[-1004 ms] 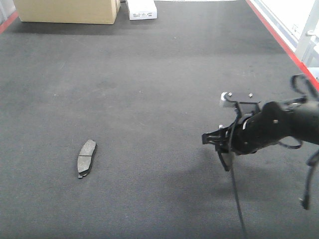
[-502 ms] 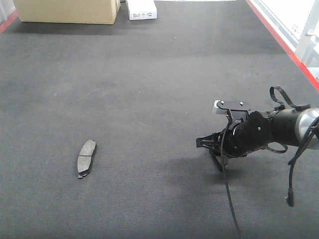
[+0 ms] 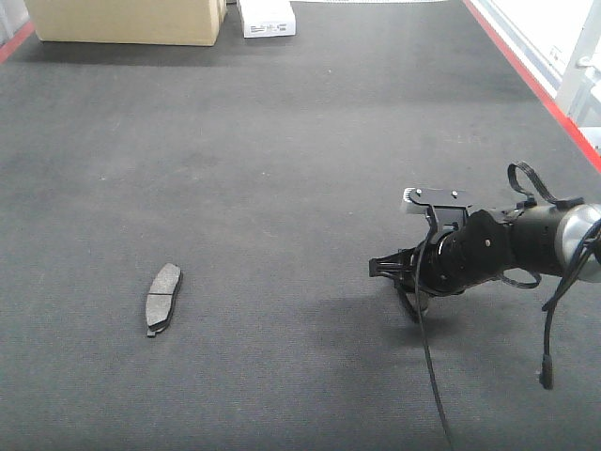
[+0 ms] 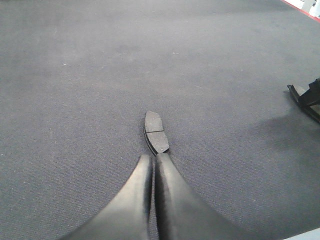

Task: Move and align brake pads A on conveyor
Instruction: 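Lower the right gripper's brake pad onto the belt beside the other pad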

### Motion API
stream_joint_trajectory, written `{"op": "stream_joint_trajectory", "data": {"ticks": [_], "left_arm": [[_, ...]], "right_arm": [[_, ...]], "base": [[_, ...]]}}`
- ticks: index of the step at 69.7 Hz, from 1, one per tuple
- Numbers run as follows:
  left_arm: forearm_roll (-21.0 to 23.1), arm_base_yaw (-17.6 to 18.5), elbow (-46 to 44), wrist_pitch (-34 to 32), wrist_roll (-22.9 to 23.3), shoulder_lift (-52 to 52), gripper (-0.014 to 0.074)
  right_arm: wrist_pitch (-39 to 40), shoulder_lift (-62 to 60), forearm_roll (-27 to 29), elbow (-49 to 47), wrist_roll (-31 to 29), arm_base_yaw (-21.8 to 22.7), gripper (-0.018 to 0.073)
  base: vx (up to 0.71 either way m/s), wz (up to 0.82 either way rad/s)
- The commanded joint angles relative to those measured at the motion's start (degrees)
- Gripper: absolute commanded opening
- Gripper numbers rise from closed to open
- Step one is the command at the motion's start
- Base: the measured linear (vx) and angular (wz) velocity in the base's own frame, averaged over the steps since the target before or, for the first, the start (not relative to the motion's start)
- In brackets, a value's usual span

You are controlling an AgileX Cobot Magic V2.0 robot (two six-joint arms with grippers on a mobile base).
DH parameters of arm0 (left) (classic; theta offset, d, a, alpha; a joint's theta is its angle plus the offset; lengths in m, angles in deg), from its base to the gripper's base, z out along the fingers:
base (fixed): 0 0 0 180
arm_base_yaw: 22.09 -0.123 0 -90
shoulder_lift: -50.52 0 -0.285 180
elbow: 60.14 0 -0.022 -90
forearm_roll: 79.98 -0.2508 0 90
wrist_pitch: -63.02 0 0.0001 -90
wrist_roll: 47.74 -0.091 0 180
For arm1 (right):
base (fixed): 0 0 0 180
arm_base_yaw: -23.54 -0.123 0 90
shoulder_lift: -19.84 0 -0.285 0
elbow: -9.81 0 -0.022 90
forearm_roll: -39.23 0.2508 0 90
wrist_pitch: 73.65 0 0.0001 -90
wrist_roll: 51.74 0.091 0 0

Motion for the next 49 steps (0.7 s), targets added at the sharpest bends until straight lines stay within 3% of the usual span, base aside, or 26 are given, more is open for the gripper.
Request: {"op": "stream_joint_trajectory", "data": {"ticks": [1, 17, 39, 49], "left_arm": [[0.2, 0.4, -1.4, -3.9, 0.1, -0.6, -0.0006], [0.2, 0.4, -1.4, -3.9, 0.1, -0.6, -0.0006], [0.2, 0.4, -1.4, -3.9, 0.1, -0.6, -0.0006], [0.2, 0.4, -1.4, -3.8, 0.1, -0.6, -0.0006]], "right_arm": [[3.8, -2.5, -0.4, -1.6, -0.4, 0.1, 0.0272], [3.9, -2.5, -0.4, -1.6, -0.4, 0.1, 0.0357], [0.6, -5.6, -0.9, -1.5, -2.2, 0.1, 0.0353], [-1.0, -8.5, -2.4, -1.5, -3.1, 0.1, 0.0306]], "base": [[0.0, 0.0], [0.0, 0.0], [0.0, 0.0], [0.0, 0.0]]}}
